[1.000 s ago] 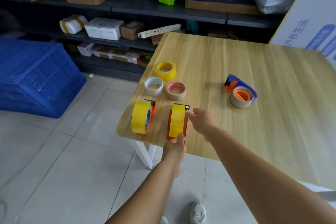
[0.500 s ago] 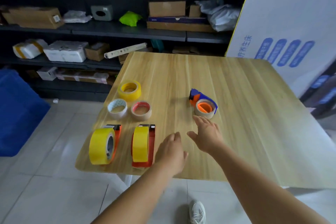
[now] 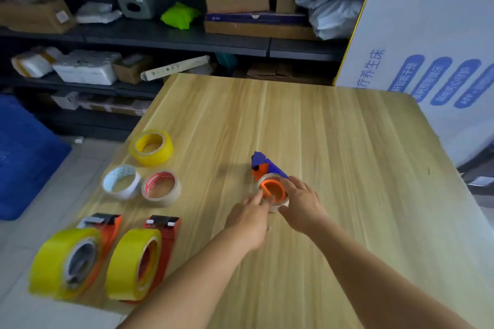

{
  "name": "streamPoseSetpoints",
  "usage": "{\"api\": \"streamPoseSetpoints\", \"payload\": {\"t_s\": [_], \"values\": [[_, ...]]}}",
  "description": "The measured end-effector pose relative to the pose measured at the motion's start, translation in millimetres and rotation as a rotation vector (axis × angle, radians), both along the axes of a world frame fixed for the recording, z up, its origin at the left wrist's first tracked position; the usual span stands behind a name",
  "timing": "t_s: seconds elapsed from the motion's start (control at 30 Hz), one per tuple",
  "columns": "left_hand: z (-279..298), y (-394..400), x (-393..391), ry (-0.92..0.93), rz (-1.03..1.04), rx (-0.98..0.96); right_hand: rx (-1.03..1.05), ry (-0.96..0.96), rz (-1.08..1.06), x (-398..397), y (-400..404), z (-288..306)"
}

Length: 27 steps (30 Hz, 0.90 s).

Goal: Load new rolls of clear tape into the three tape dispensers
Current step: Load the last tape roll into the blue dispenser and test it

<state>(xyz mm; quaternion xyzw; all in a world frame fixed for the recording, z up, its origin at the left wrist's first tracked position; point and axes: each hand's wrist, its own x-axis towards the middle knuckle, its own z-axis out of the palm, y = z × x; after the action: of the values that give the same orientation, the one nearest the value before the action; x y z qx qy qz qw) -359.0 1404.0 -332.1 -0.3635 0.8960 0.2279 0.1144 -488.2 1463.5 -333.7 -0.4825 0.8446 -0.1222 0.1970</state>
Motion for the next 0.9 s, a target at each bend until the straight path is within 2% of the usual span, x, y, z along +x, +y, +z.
{"api": "streamPoseSetpoints", "payload": {"t_s": [0.17,0.37,0.53,0.63,0.73,0.9], "values": [[-11.3,-15.2,-14.5,-0.128,-0.018,-0.046,0.090,0.112,0.151,-24.4,-11.9,-10.8],[-16.6,-30.3,-19.3,-0.118,0.045,-0.113,0.099,0.108,0.215,-31.7,-19.4,-12.2],[-15.7,-35.1,-26.3,0.018,0.110,-0.181,0.032,-0.028,0.228,-28.0,-29.5,-9.7],[-19.6,-40.1,-30.2,0.049,0.109,-0.037,0.044,-0.105,0.199,-26.1,-34.8,-10.6],[-21.7,-47.2,-34.5,0.042,0.134,0.051,0.125,-0.093,0.197,-25.2,-38.8,-15.8],[-23.2,-54.7,-35.0,0.192,0.104,0.039,0.165,-0.065,0.134,-25.4,-44.4,-17.1]]}}
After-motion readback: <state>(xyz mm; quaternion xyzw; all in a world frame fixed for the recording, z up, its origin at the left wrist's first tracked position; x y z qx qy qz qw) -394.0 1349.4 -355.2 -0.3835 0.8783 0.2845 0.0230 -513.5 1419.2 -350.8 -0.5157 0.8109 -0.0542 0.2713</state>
